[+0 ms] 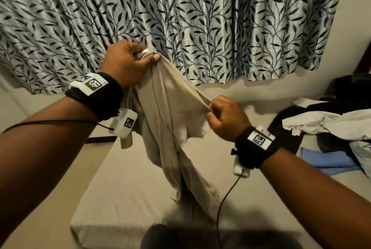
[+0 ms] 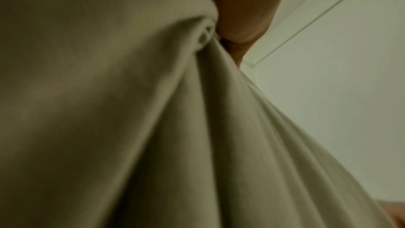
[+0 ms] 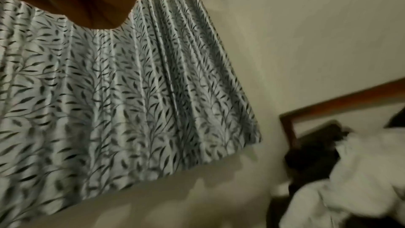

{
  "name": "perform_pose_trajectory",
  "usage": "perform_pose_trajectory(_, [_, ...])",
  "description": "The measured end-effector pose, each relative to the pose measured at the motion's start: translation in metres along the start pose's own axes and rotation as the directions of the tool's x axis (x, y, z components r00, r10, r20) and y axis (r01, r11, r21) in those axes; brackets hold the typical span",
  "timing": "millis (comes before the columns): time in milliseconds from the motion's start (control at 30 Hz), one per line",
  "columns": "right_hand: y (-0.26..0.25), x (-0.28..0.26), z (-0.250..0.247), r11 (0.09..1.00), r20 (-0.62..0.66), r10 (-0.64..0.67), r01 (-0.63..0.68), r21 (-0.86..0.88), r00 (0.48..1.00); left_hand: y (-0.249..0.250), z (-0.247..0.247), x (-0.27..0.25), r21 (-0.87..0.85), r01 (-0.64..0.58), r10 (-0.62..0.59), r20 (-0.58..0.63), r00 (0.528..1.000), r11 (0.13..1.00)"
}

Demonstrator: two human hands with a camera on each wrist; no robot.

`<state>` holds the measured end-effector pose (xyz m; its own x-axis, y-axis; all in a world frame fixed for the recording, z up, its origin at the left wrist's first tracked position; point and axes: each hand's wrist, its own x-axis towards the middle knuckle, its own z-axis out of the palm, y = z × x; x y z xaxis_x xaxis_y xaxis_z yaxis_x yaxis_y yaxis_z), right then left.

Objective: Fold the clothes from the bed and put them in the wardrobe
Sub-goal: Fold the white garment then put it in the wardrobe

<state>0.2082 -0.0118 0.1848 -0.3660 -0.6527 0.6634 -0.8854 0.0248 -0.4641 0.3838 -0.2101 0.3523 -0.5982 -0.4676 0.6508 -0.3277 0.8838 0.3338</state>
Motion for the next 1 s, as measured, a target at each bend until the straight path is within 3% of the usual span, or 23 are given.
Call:
perform_pose_trajectory(100, [0.009, 0.024, -0.038, 0.998, 0.019, -0.062, 0.062, -0.003, 0.998, -0.009, -0.002, -0.005, -0.027, -0.021, 0.023, 0.065, 0.998, 0.999])
perform_pose_trajectory(167, [0.011, 0.042, -0.063, 0.996, 0.059, -0.054, 0.049, 0.081, 0.997, -0.01, -0.006, -0.011, -0.067, -0.03, 0.044, 0.206, 0.978, 0.997])
perform_pose_trajectory(267, [0.013, 0.072, -0.112, 0.99, 0.266, -0.079, 0.045, 0.133, 0.961, -0.034, -0.003, -0.016, 0.202, -0.17, 0.059, 0.463, 0.884, 0.965])
perform_pose_trajectory(367, [0.011, 0.092, -0.15, 0.995, 0.388, -0.086, 0.058, 0.082, 0.918, -0.079, 0.02, -0.028, 0.463, -0.24, -0.113, 0.614, 0.781, 0.853])
perform_pose_trajectory(433, [0.013, 0.097, -0.163, 0.997, 0.413, -0.075, 0.082, 0.0, 0.908, -0.113, 0.034, -0.045, 0.412, -0.143, -0.192, 0.67, 0.717, 0.9])
perform_pose_trajectory(500, [0.022, 0.1, -0.173, 0.996, 0.419, -0.032, 0.066, -0.065, 0.907, -0.128, 0.043, -0.065, 0.1, 0.166, -0.189, 0.681, 0.707, 0.981])
perform_pose_trajectory(533, [0.027, 0.101, -0.177, 0.996, 0.407, -0.008, 0.042, -0.076, 0.913, -0.128, 0.048, -0.073, -0.127, 0.382, -0.205, 0.668, 0.715, 0.915])
perform_pose_trajectory(567, [0.032, 0.102, -0.182, 0.998, 0.383, 0.021, 0.007, -0.07, 0.924, -0.126, 0.051, -0.078, -0.309, 0.544, -0.227, 0.671, 0.706, 0.78])
perform_pose_trajectory(600, [0.035, 0.104, -0.188, 0.998, 0.363, 0.042, -0.023, -0.058, 0.931, -0.122, 0.052, -0.081, -0.435, 0.602, -0.205, 0.671, 0.712, 0.669])
perform_pose_trajectory(633, [0.037, 0.104, -0.195, 0.997, 0.355, 0.06, -0.038, -0.068, 0.933, -0.117, 0.05, -0.079, -0.514, 0.59, -0.149, 0.663, 0.734, 0.622])
perform_pose_trajectory(700, [0.041, 0.107, -0.211, 0.986, 0.357, 0.098, -0.041, -0.164, 0.929, -0.099, 0.035, -0.067, -0.527, 0.443, -0.019, 0.628, 0.778, 0.725])
perform_pose_trajectory(733, [0.045, 0.109, -0.221, 0.969, 0.344, 0.126, -0.041, -0.244, 0.931, -0.09, 0.026, -0.057, -0.438, 0.304, 0.068, 0.653, 0.754, 0.846])
perform_pose_trajectory(767, [0.045, 0.11, -0.229, 0.948, 0.329, 0.143, -0.035, -0.315, 0.933, -0.079, 0.017, -0.049, -0.284, 0.137, 0.118, 0.722, 0.682, 0.949])
perform_pose_trajectory(800, [0.047, 0.112, -0.236, 0.929, 0.303, 0.163, -0.042, -0.368, 0.939, -0.072, 0.008, -0.04, -0.068, -0.023, 0.068, 0.786, 0.615, 0.997])
perform_pose_trajectory(833, [0.047, 0.114, -0.241, 0.919, 0.283, 0.174, -0.053, -0.39, 0.943, -0.063, 0.0, -0.035, 0.094, -0.113, -0.014, 0.825, 0.565, 0.989])
perform_pose_trajectory(867, [0.047, 0.117, -0.244, 0.919, 0.266, 0.184, -0.07, -0.387, 0.946, -0.058, -0.005, -0.029, 0.186, -0.138, -0.084, 0.837, 0.54, 0.973])
perform_pose_trajectory(933, [0.046, 0.118, -0.247, 0.928, 0.247, 0.175, -0.076, -0.366, 0.953, -0.064, -0.013, -0.021, 0.156, -0.066, -0.093, 0.824, 0.558, 0.986])
perform_pose_trajectory(967, [0.049, 0.118, -0.248, 0.933, 0.238, 0.162, -0.069, -0.354, 0.958, -0.071, -0.015, -0.018, 0.02, 0.078, -0.062, 0.812, 0.58, 0.997])
perform_pose_trajectory(1000, [0.051, 0.118, -0.249, 0.936, 0.22, 0.148, -0.065, -0.345, 0.964, -0.08, -0.017, -0.017, -0.193, 0.276, -0.01, 0.804, 0.595, 0.942])
